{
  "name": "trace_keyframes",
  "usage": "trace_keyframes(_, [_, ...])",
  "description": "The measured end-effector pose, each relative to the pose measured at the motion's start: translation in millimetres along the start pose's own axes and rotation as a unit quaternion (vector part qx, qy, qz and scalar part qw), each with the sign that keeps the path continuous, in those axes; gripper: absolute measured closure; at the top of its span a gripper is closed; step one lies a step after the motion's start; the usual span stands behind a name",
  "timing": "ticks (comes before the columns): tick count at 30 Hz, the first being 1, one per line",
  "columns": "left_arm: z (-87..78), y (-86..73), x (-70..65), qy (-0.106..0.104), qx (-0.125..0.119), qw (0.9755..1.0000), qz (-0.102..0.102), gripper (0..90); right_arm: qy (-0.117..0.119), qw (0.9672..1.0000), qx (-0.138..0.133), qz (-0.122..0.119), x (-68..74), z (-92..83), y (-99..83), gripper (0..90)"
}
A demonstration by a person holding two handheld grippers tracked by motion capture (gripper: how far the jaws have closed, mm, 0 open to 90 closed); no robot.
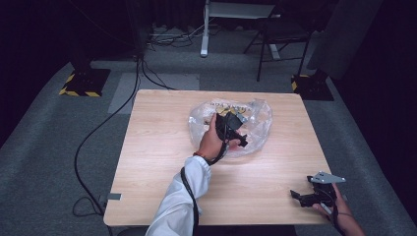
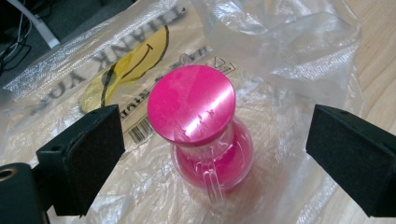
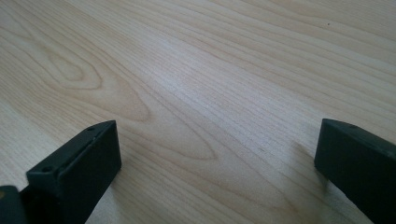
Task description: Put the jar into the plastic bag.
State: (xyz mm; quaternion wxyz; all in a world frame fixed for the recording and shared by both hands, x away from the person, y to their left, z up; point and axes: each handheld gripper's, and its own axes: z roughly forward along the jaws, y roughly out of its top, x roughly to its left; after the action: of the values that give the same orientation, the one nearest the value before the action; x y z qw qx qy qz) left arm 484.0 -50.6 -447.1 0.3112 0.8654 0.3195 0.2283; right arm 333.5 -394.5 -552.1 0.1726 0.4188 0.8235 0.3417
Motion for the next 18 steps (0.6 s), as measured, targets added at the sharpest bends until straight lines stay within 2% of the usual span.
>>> trace_keyframes(4, [-4.8, -0.7, -0.6, -0.001, -0.001, 1.0000, 0.006, 4.3, 0.000, 1.0000, 0.000, 0.000, 0.0, 0.0, 0.0, 0.3])
trace_keyframes(13, [-17.7, -4.0, -5.4, -0.004, 0.000, 0.9994, 0.033, 4.4, 0.000, 1.0000, 0.000, 0.000, 0.0, 0.0, 0.0, 0.3])
trace_keyframes(18, [-25.5, -6.1, -10.7, 0.001, 0.003, 0.9984, 0.057, 4.3, 0.000, 1.0000, 0.000, 0.000, 0.0, 0.0, 0.0, 0.2])
